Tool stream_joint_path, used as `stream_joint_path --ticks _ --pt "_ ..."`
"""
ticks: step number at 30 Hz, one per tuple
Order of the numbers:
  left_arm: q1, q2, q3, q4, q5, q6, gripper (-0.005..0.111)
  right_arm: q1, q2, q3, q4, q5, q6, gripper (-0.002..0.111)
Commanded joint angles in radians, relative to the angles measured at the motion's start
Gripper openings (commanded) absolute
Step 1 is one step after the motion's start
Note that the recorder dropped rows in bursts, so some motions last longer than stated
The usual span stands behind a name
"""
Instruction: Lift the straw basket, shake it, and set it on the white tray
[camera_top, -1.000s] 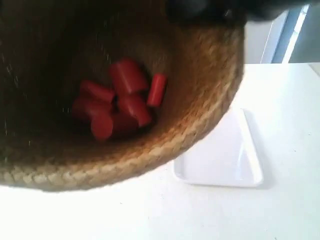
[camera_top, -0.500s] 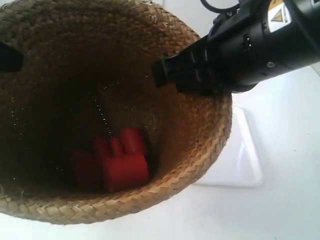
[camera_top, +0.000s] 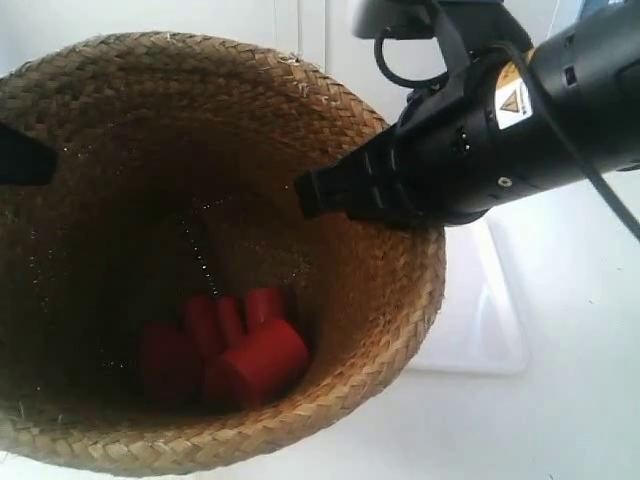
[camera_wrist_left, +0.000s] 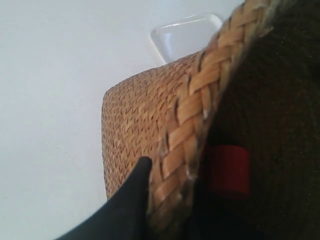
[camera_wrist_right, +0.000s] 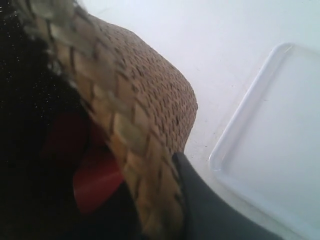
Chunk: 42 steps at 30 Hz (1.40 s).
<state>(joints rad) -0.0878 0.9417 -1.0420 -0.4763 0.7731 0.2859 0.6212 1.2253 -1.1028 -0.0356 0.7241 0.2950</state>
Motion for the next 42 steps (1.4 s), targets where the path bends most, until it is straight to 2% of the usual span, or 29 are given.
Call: stream_joint_path --ticks 1,3,5,6,8,10,11,13,16,28,31,36,42 --pt "0.005 -0.047 -0.108 -0.086 0.054 -0.027 0.000 -0.004 -0.047 -0.116 0.012 0.140 -0.052 0.000" --pt "0.005 -0.097 -0.239 -0.169 0.115 0.020 0.000 0.000 -0.130 -0.251 0.076 0.188 -0.118 0.000" --pt "0.005 -0.145 -0.342 -0.202 0.133 0.123 0.000 0.000 -0.220 -0.309 0.108 0.136 -0.118 0.000" --pt "0.005 -0.153 -0.329 -0.154 0.116 0.144 0.000 0.000 -0.244 -0.265 0.054 0.063 -0.111 0.000" --pt "0.007 -0.113 -0.182 0.022 0.032 0.000 0.000 -0.010 -0.189 -0.111 -0.097 -0.001 0.006 0.000" --pt "0.007 -0.048 -0.108 0.132 0.041 -0.141 0.000 -0.036 -0.092 -0.066 -0.145 0.144 0.082 0.000" --pt "0.007 -0.044 -0.098 0.129 0.046 -0.116 0.000 -0.034 -0.077 -0.064 -0.134 0.164 0.058 0.000" --pt "0.005 -0.046 -0.093 0.003 0.025 -0.019 0.000 -0.020 -0.074 -0.062 -0.062 0.115 -0.003 0.000" --pt "0.007 -0.046 -0.113 0.064 0.000 -0.061 0.000 -0.018 -0.103 -0.062 -0.072 0.067 0.023 0.000" --pt "0.007 -0.012 -0.118 -0.040 -0.004 -0.072 0.000 -0.030 -0.095 -0.063 -0.069 0.134 0.029 0.000" --pt "0.005 0.043 -0.118 -0.106 -0.014 -0.072 0.000 -0.082 -0.069 -0.102 -0.088 0.195 0.030 0.000" --pt "-0.004 0.134 -0.118 -0.344 -0.101 -0.016 0.000 -0.172 0.007 -0.214 -0.097 0.330 -0.046 0.000" --pt "-0.104 0.232 -0.126 -0.375 -0.234 -0.028 0.000 -0.280 0.093 -0.340 -0.103 0.443 -0.153 0.000"
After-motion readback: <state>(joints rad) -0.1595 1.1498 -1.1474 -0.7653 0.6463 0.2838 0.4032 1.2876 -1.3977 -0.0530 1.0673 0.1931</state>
